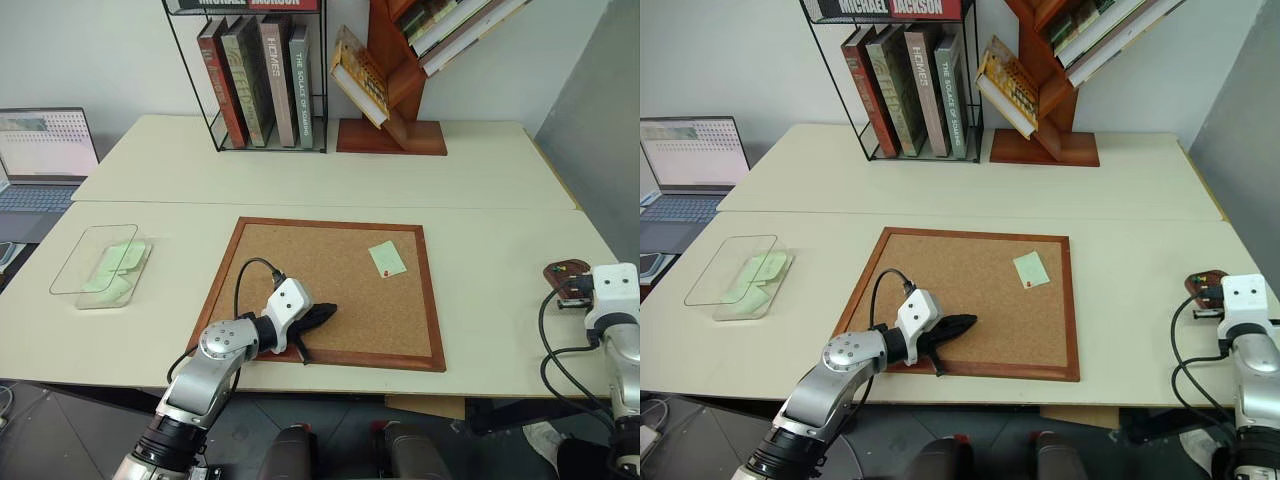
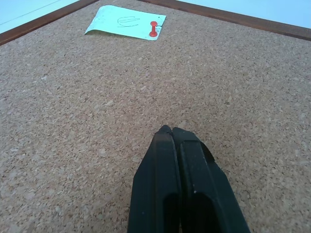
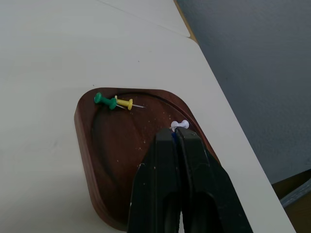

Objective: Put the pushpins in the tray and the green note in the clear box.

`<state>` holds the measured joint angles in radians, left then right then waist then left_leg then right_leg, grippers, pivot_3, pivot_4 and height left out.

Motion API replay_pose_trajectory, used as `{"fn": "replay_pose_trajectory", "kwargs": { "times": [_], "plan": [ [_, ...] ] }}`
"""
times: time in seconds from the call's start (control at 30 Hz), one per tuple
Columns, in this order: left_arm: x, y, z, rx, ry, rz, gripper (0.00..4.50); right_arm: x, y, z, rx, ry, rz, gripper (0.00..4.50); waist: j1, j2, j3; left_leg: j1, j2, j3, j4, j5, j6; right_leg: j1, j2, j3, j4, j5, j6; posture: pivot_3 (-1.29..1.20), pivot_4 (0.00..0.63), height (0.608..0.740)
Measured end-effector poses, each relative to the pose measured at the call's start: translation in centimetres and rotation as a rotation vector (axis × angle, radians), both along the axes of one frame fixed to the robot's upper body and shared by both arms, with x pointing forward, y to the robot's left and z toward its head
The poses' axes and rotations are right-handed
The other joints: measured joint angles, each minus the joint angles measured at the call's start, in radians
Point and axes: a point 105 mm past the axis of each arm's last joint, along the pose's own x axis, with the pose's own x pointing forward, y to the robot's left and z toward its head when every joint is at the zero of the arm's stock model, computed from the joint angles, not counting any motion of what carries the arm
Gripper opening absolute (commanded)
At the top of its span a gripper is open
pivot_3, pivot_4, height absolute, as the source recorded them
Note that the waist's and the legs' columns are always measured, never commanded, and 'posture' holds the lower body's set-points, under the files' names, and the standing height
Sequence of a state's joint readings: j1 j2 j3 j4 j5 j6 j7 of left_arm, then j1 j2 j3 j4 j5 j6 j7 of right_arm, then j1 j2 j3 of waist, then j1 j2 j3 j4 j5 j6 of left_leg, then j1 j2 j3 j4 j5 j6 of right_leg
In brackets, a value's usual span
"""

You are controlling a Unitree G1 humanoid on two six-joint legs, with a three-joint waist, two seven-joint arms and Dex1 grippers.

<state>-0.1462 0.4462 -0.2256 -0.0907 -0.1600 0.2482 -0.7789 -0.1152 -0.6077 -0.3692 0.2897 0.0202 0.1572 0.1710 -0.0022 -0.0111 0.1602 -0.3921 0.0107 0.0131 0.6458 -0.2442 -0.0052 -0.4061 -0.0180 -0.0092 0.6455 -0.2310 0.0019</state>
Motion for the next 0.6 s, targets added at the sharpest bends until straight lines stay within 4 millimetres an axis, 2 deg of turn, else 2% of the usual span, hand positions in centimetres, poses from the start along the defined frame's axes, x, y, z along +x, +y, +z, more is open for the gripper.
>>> {"fn": "replay_pose_trajectory", "kwargs": {
  "times": [0.53, 0.6],
  "plan": [
    [0.03, -0.02, -0.05, 0.001, 0.001, -0.001, 0.0, 0.2, -0.64, 0.06, 0.079, 0.012, -0.055, 3.66, 0.0, -0.001, 0.0, 0.0, 0.0, -0.001, 0.0, 0.0, 0.0, 0.0, 0.0, -0.001, 0.0, 0.0, 0.0, 0.0, 0.15, 0.74],
    [0.04, -0.02, -0.04, 0.001, 0.001, -0.001, 0.0, 0.11, -0.84, 0.15, 0.083, 0.007, -0.066, 3.66, 0.0, -0.001, 0.0, 0.0, 0.0, -0.001, 0.0, 0.0, 0.0, 0.0, 0.0, -0.001, 0.0, 0.0, 0.0, 0.0, 0.15, 0.74]
  ]
}}
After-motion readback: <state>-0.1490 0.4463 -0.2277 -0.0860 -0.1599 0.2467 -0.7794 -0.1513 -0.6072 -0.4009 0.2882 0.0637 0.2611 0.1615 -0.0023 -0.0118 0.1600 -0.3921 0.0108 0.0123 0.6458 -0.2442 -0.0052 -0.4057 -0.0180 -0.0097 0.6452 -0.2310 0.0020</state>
